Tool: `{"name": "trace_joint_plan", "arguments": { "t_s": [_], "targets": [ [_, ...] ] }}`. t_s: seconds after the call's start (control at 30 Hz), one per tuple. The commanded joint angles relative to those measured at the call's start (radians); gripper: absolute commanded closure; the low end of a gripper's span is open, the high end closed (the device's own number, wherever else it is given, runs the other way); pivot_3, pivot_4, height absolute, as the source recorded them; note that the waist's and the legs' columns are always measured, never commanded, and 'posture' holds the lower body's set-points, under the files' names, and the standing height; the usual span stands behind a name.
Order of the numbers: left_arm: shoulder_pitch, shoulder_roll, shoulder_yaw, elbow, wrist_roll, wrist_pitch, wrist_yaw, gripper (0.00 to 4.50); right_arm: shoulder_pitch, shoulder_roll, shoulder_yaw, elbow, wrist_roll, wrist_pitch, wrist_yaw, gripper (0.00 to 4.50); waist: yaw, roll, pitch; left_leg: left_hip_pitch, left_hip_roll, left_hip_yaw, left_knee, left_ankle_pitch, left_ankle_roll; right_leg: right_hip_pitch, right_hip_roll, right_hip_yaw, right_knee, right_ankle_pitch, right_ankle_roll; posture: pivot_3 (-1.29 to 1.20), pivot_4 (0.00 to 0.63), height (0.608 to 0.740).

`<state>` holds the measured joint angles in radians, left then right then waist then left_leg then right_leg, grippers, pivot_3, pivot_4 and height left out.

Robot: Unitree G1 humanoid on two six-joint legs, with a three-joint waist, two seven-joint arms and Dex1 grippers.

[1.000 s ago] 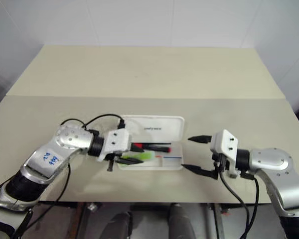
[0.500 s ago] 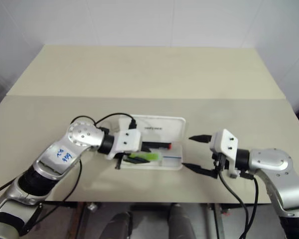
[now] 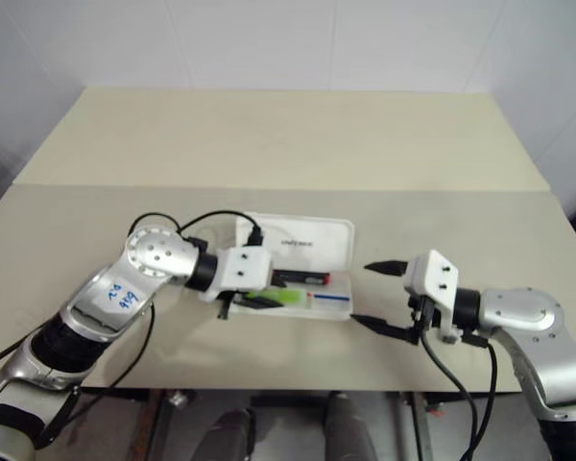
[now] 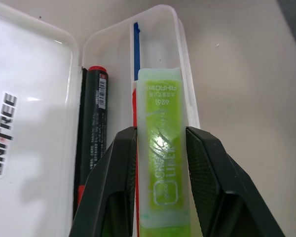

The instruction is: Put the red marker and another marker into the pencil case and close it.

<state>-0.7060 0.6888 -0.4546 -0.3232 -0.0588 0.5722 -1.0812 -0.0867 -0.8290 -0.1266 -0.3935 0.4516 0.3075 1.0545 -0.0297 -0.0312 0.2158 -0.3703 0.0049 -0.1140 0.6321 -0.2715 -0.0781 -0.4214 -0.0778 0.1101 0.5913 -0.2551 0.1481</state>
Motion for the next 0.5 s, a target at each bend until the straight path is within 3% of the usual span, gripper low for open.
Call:
{"name": "trace_joint_plan", "arguments": {
  "t_s": [0.03, 0.5],
  "targets": [
    [-0.029, -0.006, -0.004, 0.010, 0.027, -0.033, -0.005, 3.33, 0.006, -0.002, -0.015, -0.039, 0.009, -0.003, -0.012, 0.00, 0.000, 0.000, 0.000, 0.000, 0.000, 0.000, 0.000, 0.000, 0.000, 0.000, 0.000, 0.000, 0.000, 0.000, 0.000, 0.00, 0.150, 0.740],
    [-0.026, -0.057, -0.039, 0.059, 0.093, -0.036, 0.011, 3.33, 0.019, -0.005, -0.017, -0.055, 0.012, 0.001, -0.026, 0.00, 0.001, 0.000, 0.000, 0.000, 0.000, 0.000, 0.001, 0.000, 0.001, 0.001, 0.000, 0.000, 0.000, 0.000, 0.000, 0.00, 0.150, 0.740]
  ]
}}
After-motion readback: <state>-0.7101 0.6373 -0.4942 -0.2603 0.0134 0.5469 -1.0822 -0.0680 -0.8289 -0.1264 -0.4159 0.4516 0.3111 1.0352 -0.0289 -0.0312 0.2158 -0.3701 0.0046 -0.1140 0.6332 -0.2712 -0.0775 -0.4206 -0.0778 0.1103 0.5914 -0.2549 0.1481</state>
